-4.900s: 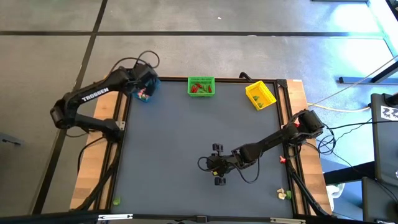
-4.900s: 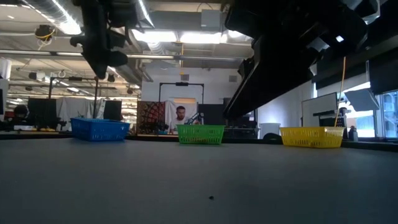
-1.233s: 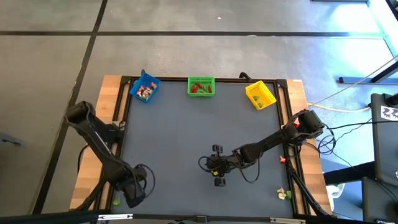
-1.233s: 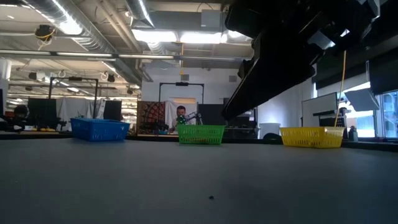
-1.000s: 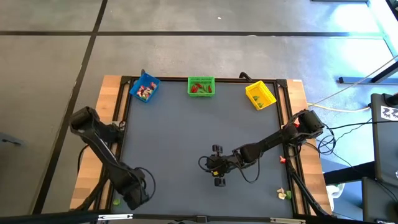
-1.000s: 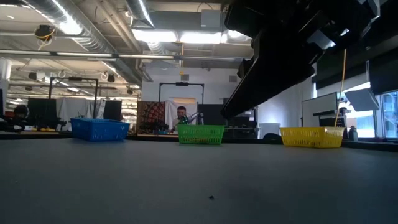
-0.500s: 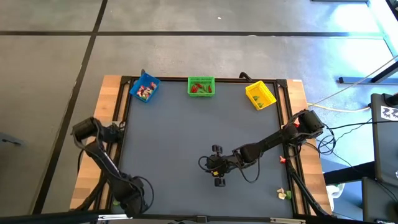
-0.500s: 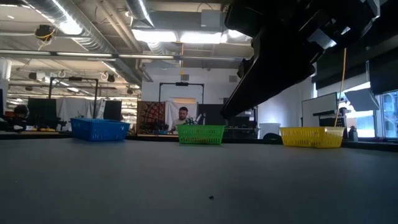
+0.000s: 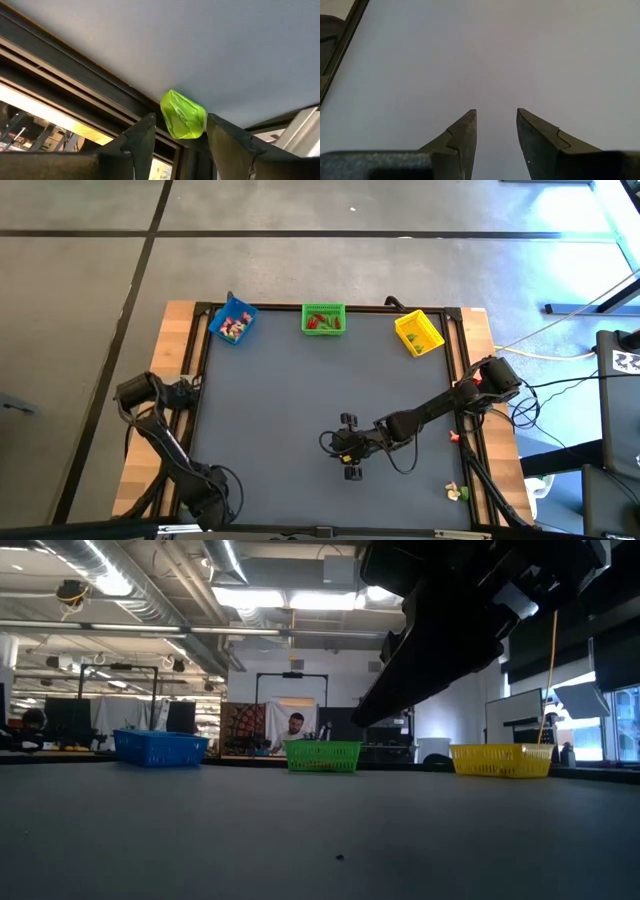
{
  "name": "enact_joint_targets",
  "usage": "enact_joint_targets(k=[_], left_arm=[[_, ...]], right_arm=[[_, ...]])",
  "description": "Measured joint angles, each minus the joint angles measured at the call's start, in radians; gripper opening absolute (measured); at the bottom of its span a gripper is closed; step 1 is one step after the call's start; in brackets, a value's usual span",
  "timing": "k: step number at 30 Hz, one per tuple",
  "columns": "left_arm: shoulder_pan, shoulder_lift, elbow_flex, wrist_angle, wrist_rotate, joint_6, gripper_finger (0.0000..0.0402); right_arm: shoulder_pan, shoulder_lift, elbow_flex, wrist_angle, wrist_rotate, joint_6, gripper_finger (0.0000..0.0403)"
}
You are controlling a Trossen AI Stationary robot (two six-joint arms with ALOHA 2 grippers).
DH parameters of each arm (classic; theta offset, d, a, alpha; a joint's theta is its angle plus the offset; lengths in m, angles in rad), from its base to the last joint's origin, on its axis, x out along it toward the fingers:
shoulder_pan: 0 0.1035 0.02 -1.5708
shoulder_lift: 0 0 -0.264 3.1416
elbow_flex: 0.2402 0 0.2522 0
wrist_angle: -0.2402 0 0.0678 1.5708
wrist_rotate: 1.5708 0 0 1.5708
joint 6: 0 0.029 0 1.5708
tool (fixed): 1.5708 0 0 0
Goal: Sort produce into baskets
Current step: Put the green chili pepper into the yellow bin
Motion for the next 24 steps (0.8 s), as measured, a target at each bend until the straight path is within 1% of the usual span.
enact_joint_targets(k=[4,7,11,14,20,24], left_arm=[[0.0,0.026,-0.001,0.021,0.002,0.029,0.017],[-0.012,0.044,0.0,0.026,0.001,0.094,0.017],[-0.015,0.067,0.0,0.024,0.038,0.138,0.0166],[-0.016,0.075,0.0,0.038,0.046,0.184,0.0141],[-0.008,0.075,0.0,0.03,0.044,0.275,0.0069],[0.005,0.074,0.0,0.029,0.044,0.354,0.0041]], right_arm=[[0.0,0.0,0.0,-0.002,0.0,-0.001,0.0138],[0.0,0.0,0.0,-0.003,-0.001,-0.006,0.0138],[0.0,0.0,0.0,-0.002,-0.001,-0.006,0.0138],[0.0,0.0,0.0,0.001,-0.001,-0.007,0.0138],[0.0,0.0,0.0,0.004,-0.001,-0.007,0.0138],[0.0,0.0,0.0,0.004,-0.001,-0.007,0.0138]])
